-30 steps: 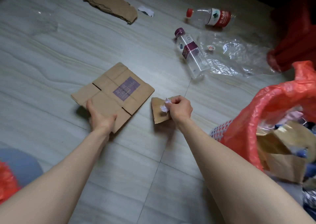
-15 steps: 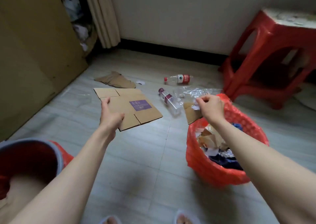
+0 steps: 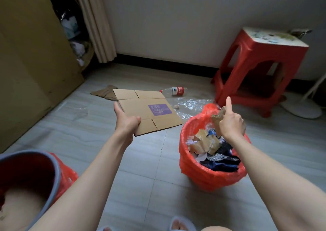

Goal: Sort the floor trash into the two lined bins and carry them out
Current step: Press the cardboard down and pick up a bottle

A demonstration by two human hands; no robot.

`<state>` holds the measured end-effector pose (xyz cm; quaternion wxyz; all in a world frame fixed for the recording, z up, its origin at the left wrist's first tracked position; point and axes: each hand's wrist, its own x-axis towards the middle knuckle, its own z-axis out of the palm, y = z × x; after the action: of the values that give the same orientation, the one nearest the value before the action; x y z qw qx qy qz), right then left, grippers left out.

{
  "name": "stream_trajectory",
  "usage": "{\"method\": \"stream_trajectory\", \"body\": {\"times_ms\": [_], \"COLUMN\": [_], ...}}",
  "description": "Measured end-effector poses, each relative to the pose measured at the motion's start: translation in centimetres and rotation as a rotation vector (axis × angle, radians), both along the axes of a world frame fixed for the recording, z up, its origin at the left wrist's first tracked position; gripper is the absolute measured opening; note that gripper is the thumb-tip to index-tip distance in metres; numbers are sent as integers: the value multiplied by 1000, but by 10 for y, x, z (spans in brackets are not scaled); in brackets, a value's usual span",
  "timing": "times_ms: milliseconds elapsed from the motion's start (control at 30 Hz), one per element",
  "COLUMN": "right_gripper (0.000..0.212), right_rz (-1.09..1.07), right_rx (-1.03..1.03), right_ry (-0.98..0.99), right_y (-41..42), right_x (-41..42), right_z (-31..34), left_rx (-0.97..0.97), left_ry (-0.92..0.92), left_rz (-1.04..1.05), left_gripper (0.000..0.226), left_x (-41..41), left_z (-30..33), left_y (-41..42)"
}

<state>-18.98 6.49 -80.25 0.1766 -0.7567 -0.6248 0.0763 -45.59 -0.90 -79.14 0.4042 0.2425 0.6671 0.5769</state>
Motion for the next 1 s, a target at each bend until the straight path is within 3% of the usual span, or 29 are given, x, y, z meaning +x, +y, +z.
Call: {"method": "stream_trajectory", "body": {"times_ms": [133,267,400,567,700,1000], "right_gripper": [33,29,28,12,28,24], "right_rz": [-104,-308,-375,-236,-127,162], "right_rx": [47,11,44,-65,-254,-714], "right_ry": [95,445,685,1011,1313,1362], "right_y": [6,11,13,14,-20,-104], "right_x": [2,3,-9,-55,-118,-280], "right_z": [-8,-8,-3,-9,19,31], "left_rx": [-46,-41,-51,-50,-22,21], "left_ry": [9,16,6,-23,0,-37], "left_rz": [-10,-35,-15,83,227,615], "left_gripper": [46,49,51,49,46,40], "left_x": [-8,-7,-9,-27,-66,-198], "left_z": [-7,-7,-4,9,17,14], "left_y": [0,2,3,-14,-52,-207]}}
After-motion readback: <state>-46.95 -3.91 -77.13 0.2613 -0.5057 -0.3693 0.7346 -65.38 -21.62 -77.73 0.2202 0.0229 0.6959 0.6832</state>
